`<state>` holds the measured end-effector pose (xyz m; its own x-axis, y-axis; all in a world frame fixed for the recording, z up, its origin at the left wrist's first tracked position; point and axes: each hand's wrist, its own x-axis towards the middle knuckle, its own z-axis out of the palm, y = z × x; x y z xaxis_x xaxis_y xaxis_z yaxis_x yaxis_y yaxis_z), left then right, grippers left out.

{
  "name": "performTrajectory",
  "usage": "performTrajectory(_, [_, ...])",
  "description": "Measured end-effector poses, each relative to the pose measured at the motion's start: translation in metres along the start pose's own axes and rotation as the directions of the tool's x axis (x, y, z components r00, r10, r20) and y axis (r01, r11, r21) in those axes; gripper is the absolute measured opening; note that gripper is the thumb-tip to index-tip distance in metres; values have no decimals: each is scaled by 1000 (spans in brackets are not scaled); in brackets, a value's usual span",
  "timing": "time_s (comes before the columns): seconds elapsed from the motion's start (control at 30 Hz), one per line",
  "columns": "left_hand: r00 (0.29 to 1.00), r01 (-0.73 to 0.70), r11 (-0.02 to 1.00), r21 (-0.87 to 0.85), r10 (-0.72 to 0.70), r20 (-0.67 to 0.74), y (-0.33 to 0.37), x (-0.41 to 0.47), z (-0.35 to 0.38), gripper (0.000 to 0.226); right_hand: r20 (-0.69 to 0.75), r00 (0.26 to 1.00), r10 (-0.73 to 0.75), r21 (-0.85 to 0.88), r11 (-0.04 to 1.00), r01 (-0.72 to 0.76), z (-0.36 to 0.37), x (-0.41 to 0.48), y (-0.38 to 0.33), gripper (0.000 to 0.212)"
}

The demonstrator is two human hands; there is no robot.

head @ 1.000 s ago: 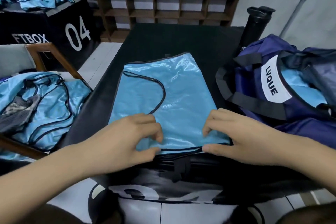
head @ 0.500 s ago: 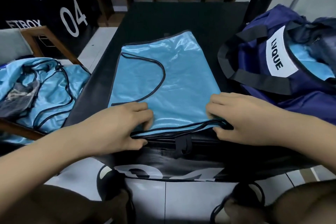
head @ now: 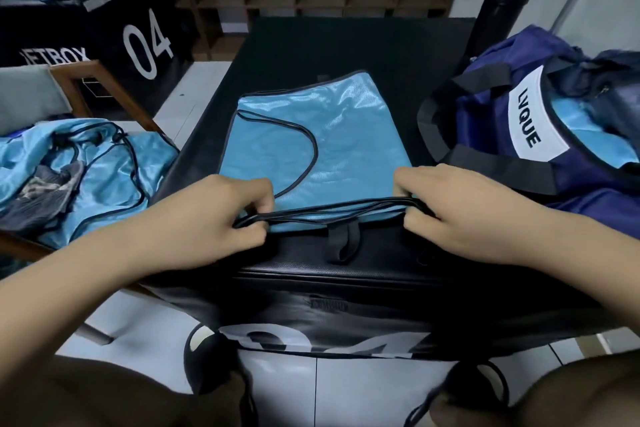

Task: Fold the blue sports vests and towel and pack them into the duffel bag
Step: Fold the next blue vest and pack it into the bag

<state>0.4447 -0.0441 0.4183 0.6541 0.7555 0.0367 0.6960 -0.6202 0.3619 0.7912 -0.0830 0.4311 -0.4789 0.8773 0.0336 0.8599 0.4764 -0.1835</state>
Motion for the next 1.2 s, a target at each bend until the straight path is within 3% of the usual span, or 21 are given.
performTrajectory(0.1, [987, 90, 979, -183, -64, 145, -2, 3, -9, 20, 103, 992, 71, 233, 968, -93, -7, 3, 2, 10])
performTrajectory(0.2, [972, 164, 936, -312, -99, 215, -9, 4, -16, 15, 167, 980, 106, 542, 821, -181, -15, 7, 3, 10])
performTrajectory(0.3, [984, 145, 948, -283, -108, 141, -12, 11, -18, 17, 68, 982, 175, 530, 828, -184, -15, 15, 9, 11])
performTrajectory(0.4, [986, 162, 955, -249, -149, 67, -14, 23, -20, 17, 59, 964, 258, 508, 824, -251, -9, 25, 14, 8])
performTrajectory(0.5, [981, 192, 955, -225, -193, 18, -18, 35, -24, 16, 64, 934, 350, 592, 740, -318, -5, 39, 21, 6])
performTrajectory(0.6, [969, 234, 944, -231, -247, -29, -26, 49, -27, 14, 51, 888, 458, 699, 619, -359, -6, 54, 28, 25])
performTrajectory(0.7, [955, 267, 928, -259, -291, -55, -38, 63, -26, 13, 38, 836, 547, 778, 508, -368, -7, 71, 32, 17])
performTrajectory(1.0, [940, 291, 954, -79, -300, -162, -72, 87, -8, 13, -27, 744, 668, 839, 420, -346, 4, 96, 32, 18])
performTrajectory(1.07, [941, 274, 960, -53, -279, -190, -77, 88, -6, 14, -52, 737, 674, 790, 478, -383, 8, 96, 36, 20])
performTrajectory(1.2, [932, 208, 977, 44, -185, -311, -77, 88, -4, 19, -245, 768, 591, 559, 734, -386, 14, 86, 41, 25])
